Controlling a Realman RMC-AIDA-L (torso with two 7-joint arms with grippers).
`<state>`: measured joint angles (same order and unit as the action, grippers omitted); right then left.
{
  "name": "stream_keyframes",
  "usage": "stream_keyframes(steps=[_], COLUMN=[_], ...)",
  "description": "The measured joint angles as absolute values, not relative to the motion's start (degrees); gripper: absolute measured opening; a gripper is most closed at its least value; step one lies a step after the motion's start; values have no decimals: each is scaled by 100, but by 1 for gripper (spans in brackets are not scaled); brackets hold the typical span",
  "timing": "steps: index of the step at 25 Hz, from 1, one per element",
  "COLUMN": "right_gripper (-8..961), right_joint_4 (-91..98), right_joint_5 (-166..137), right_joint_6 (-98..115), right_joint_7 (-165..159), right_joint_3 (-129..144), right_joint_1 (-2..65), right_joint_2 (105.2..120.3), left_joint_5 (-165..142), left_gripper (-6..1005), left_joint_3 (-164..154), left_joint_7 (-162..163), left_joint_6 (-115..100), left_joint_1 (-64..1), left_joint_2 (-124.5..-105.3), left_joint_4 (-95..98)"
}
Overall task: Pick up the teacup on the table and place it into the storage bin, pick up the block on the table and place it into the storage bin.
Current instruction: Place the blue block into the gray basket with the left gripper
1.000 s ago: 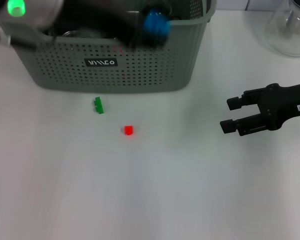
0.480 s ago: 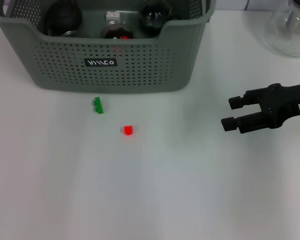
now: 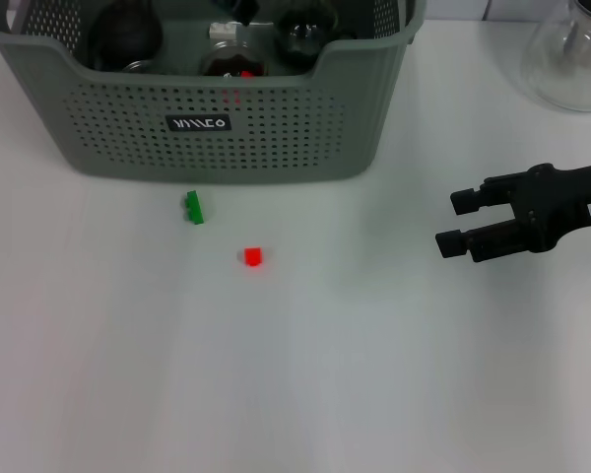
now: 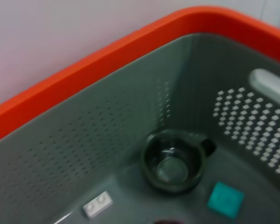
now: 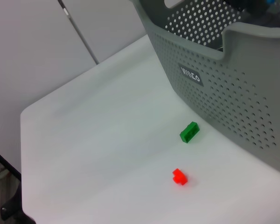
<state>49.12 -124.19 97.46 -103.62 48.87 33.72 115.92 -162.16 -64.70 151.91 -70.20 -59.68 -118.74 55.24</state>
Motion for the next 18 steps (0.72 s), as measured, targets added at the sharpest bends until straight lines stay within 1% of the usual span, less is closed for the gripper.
stream_keyframes(steps=[14, 18], right_gripper=[838, 838], right_joint_4=[4913, 4913], right_joint_5=[-12419, -12419], right_joint_6=[9759, 9781], right_joint_7=[-10362, -10362], right_joint_3=[4922, 4917], right_joint_1=[3377, 3369], right_joint_2=[11596, 11591], left_joint_5=[-16367, -16370], left_gripper=[400, 447], left_joint_3=[-6495, -6479], left_joint_7=[15272, 15276], left_joint_6=[-7050, -7130], left_joint_1=[-5945, -5925], left_joint_2=[-11936, -11935], left_joint_4=[5530, 5603])
